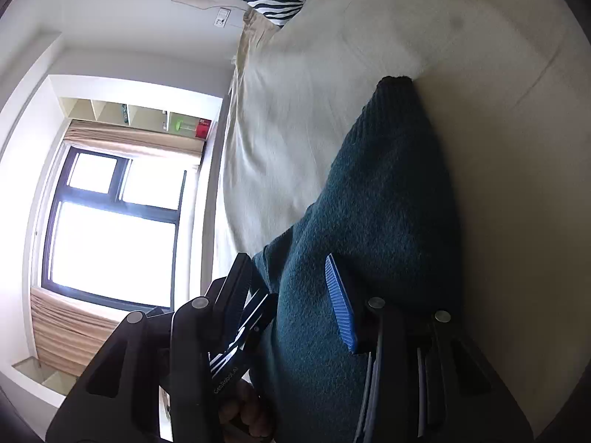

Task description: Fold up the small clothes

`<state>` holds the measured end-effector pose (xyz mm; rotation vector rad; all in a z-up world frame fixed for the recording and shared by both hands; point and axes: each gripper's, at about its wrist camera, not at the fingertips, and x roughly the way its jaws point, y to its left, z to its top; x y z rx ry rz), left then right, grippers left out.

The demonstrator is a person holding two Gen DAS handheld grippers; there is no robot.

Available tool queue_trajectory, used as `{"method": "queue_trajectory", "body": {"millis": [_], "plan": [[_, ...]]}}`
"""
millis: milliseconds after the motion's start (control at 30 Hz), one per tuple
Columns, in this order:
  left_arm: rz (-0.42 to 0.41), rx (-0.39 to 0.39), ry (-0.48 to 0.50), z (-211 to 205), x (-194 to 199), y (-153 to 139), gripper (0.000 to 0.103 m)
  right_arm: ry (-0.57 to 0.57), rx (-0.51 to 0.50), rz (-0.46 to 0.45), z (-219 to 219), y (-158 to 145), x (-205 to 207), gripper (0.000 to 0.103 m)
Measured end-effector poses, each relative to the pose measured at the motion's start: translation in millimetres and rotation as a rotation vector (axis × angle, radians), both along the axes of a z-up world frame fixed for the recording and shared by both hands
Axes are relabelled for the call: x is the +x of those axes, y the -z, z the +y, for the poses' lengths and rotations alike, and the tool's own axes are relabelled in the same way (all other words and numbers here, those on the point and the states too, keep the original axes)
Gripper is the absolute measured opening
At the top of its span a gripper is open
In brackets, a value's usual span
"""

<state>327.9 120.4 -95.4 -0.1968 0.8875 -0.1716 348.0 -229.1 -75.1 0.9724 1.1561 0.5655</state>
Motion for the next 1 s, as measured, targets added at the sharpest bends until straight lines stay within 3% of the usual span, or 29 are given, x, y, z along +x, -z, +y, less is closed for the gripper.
{"method": "queue_trajectory", "body": {"millis": [67,100,133,167,300,367,467,500,533,600,700,767,833,900,933,967,1000], "plan": [[-0.002,-0.023,0.004,3.4,-0.5,3.5,0.037,0.052,-0.028,0.049,-10.1,19.7,11.4,0.039],[-0.003,-0.031,0.006,4.5,-1.7,5.3,0.037,0.055,0.006,0.077,-12.4,31.6,15.4,0.039],[-0.004,-0.039,0.007,5.5,-1.8,6.5,0.037,0.052,0.006,0.087,-13.9,37.2,17.9,0.029],[-0.007,-0.048,0.008,6.6,-1.9,7.4,0.037,0.043,-0.004,0.080,-13.7,40.1,19.7,0.022],[-0.016,-0.093,0.014,12.0,-1.9,9.9,0.037,0.064,-0.060,0.050,-22.3,28.3,15.5,0.022],[-0.016,-0.111,0.017,14.4,-1.4,10.8,0.037,0.083,-0.067,-0.010,-29.2,4.1,5.0,0.027],[-0.017,-0.124,0.018,16.0,-1.7,11.0,0.036,-0.029,0.024,-0.098,-13.5,-27.6,-21.7,0.031],[-0.018,-0.123,0.018,15.6,-1.9,11.0,0.036,-0.077,0.032,-0.126,-2.4,-35.8,-32.7,0.035],[-0.019,-0.123,0.017,15.5,-2.1,11.0,0.036,-0.115,0.021,-0.139,7.9,-38.5,-42.9,0.050],[-0.020,-0.125,0.016,15.1,-2.9,10.8,0.036,-0.201,-0.014,-0.122,27.7,-29.5,-61.3,0.054],[-0.022,-0.129,0.020,15.7,-3.8,11.5,0.036,-0.193,0.008,-0.138,24.3,-3.2,-69.2,0.045],[-0.023,-0.128,0.019,15.3,-4.6,11.5,0.036,-0.152,0.087,-0.092,6.9,11.5,-69.1,0.027],[-0.025,-0.123,0.018,14.5,-4.9,11.3,0.036,-0.103,0.119,-0.071,-6.4,13.3,-72.5,0.027],[-0.028,-0.124,0.018,14.8,-5.1,11.6,0.036,-0.106,0.044,-0.128,-11.9,-7.6,-92.1,0.031],[-0.028,-0.128,0.017,15.3,-5.2,11.8,0.036,-0.118,0.057,-0.139,-9.1,-15.9,-99.5,0.037],[-0.029,-0.130,0.017,15.4,-5.5,12.1,0.036,-0.136,0.100,-0.151,-6.1,-22.2,-106.9,0.050],[-0.030,-0.130,0.017,15.5,-5.7,12.2,0.036,-0.161,0.124,-0.174,1.4,-28.4,-114.7,0.054]]}}
